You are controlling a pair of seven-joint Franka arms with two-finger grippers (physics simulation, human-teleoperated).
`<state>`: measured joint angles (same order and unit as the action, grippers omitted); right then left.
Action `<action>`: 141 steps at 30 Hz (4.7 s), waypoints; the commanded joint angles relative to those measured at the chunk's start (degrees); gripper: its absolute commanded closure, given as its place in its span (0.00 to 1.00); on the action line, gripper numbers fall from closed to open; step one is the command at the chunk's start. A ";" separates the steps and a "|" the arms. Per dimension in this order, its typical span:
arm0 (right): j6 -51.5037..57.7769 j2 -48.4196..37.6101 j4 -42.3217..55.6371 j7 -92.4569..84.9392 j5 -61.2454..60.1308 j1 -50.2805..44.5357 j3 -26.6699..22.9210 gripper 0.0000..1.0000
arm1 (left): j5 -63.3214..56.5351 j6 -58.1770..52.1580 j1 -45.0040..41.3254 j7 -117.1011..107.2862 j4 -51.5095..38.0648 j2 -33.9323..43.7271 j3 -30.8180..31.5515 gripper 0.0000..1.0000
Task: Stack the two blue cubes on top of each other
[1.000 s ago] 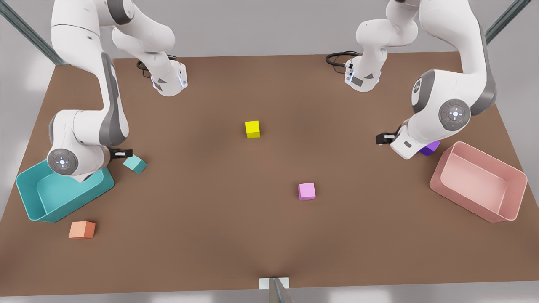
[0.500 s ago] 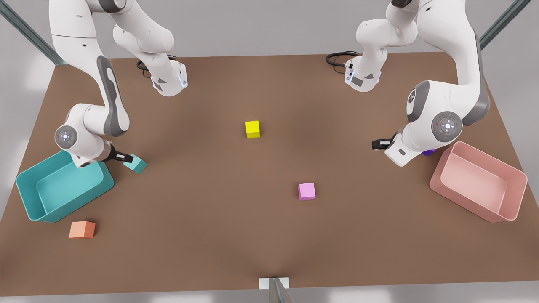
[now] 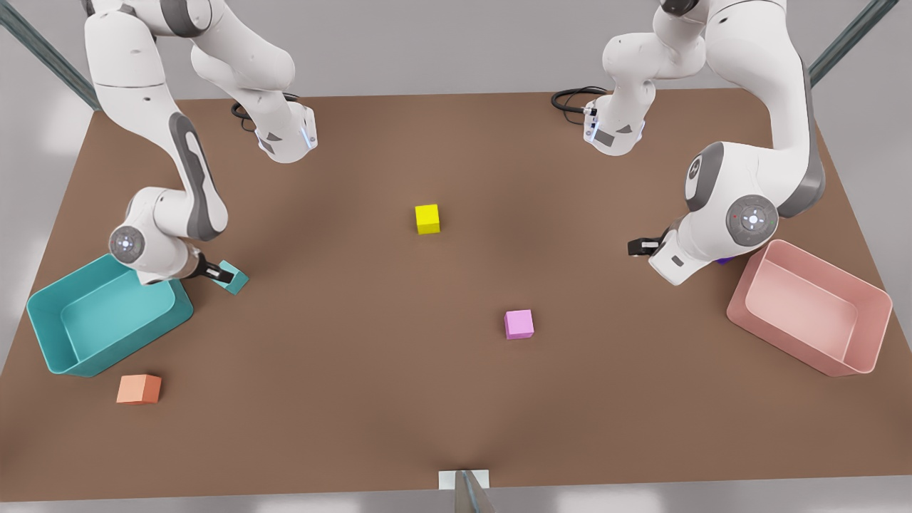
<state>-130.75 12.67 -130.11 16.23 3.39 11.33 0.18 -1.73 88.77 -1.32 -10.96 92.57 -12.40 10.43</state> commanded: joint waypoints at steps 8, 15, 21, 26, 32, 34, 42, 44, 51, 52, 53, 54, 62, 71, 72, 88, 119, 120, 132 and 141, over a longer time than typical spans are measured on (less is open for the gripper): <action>-1.00 4.46 0.55 11.63 0.21 -0.08 -0.01 0.00 | -0.12 0.00 0.00 0.15 -0.02 -0.25 0.03 0.00; -4.25 8.77 0.91 11.72 0.13 0.18 -0.62 0.00 | -0.12 0.00 0.00 0.15 -0.02 -0.25 0.03 0.00; -4.96 9.74 0.82 11.63 0.13 0.10 -0.71 0.31 | -0.12 0.00 0.00 0.15 -0.11 -0.25 0.03 0.00; 1.28 8.33 3.19 10.93 -0.22 0.01 -0.45 0.42 | -0.03 0.00 0.00 0.15 -0.11 -0.43 0.03 0.00; 5.15 10.44 20.85 23.13 -15.08 -15.71 13.35 0.42 | -0.12 -0.09 0.00 0.15 -1.69 -0.52 0.03 0.00; 5.24 14.92 32.98 42.02 -14.47 -28.02 13.27 0.42 | 0.06 -0.09 -0.17 -0.29 -2.74 -0.43 0.03 0.00; 2.78 33.20 54.78 75.35 -1.37 -48.51 12.56 0.42 | -2.93 1.40 13.01 34.15 -3.62 -3.86 1.61 0.00; 2.78 36.01 55.84 75.79 0.57 -49.03 12.39 0.42 | -2.75 3.51 15.73 43.63 -3.27 -5.70 1.61 0.00; -0.65 39.44 56.36 75.44 1.36 -49.83 11.51 0.00 | -3.19 16.60 20.04 55.97 16.76 0.27 -8.14 0.00; -1.00 39.44 56.36 75.18 1.36 -49.83 11.42 0.00 | -3.19 18.54 20.04 47.12 19.13 0.27 -8.32 0.00; -1.00 39.36 56.45 75.00 1.36 -49.65 11.42 0.00 | -3.11 20.21 19.95 37.60 20.63 -0.34 -9.99 0.00; -1.00 39.36 56.45 75.00 1.36 -49.65 11.42 0.00 | -3.02 20.39 19.87 31.46 20.72 -1.30 -10.43 0.00; 20.52 26.70 56.80 46.98 -1.27 -34.72 11.86 0.00 | 3.22 31.02 18.11 -21.91 31.71 -0.61 -11.31 0.00; 61.84 10.63 67.45 -11.48 6.64 -16.35 3.85 0.00 | 6.83 36.30 17.76 -22.35 36.37 1.50 -13.07 0.00; 61.49 4.83 62.97 -11.74 0.93 -14.76 4.39 0.00 | 6.83 36.21 17.76 -22.35 36.63 1.50 -13.07 0.00; 48.48 -1.78 45.29 -11.04 0.57 -16.25 3.86 0.00 | 6.47 37.18 18.11 -12.60 38.57 -2.62 -13.77 0.00; 48.04 0.16 45.91 -11.40 0.48 -15.90 3.77 0.00 | 5.33 11.95 -21.17 -41.60 -12.94 -23.28 2.05 0.40; 48.04 0.16 45.91 -11.40 0.48 -15.81 3.77 0.00 | 4.80 14.14 -22.23 -41.60 -13.20 -25.21 2.05 0.40; 48.04 0.95 45.55 -11.48 0.92 -15.64 3.68 0.00 | 5.16 18.81 -25.40 -47.75 -18.65 -32.42 3.72 0.36; 47.96 1.12 45.47 -11.48 0.92 -15.64 3.68 0.00 | 7.27 17.49 -26.01 -49.77 -21.11 -35.06 4.25 0.36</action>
<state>-82.78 13.86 -84.64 5.78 4.37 -4.30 3.86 4.93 107.27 -27.38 -52.30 71.47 -47.44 14.62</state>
